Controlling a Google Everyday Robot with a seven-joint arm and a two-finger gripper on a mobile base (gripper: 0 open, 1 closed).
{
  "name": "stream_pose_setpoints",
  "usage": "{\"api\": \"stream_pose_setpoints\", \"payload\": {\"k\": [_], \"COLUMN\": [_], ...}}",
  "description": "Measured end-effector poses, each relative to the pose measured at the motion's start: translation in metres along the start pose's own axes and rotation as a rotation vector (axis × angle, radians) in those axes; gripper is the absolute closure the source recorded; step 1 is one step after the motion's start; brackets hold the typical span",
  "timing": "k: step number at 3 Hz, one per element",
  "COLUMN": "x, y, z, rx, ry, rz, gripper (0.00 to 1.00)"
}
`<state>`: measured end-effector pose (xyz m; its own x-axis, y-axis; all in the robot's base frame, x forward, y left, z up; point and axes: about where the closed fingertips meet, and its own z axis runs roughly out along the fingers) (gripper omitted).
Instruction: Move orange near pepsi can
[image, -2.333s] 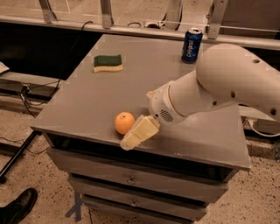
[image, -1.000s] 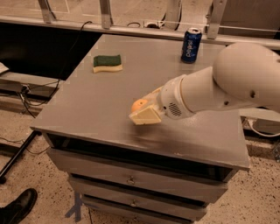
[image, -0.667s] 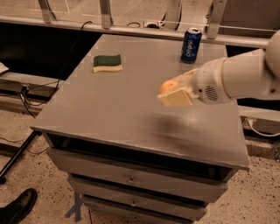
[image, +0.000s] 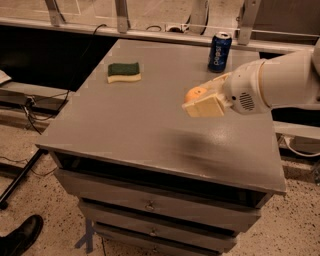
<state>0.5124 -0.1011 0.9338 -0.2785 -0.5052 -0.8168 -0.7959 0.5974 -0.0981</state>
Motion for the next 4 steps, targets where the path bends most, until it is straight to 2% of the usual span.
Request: {"api": "stream_pose_setpoints", "payload": {"k": [1,2,3,4], "x": [0.002,0.013,0.030,0.044], "y": [-0.018,-0.066,-0.130,-0.183], "z": [-0.001,0.000,-0.003,0.009], "rx": [0.032,0.099,0.197,0.287], "ry": [-0.012,-0.022,-0.056,-0.097], "rz": [-0.008,0.004,0.050,0.091], "gripper": [1.00,1.00,1.00,1.00]}}
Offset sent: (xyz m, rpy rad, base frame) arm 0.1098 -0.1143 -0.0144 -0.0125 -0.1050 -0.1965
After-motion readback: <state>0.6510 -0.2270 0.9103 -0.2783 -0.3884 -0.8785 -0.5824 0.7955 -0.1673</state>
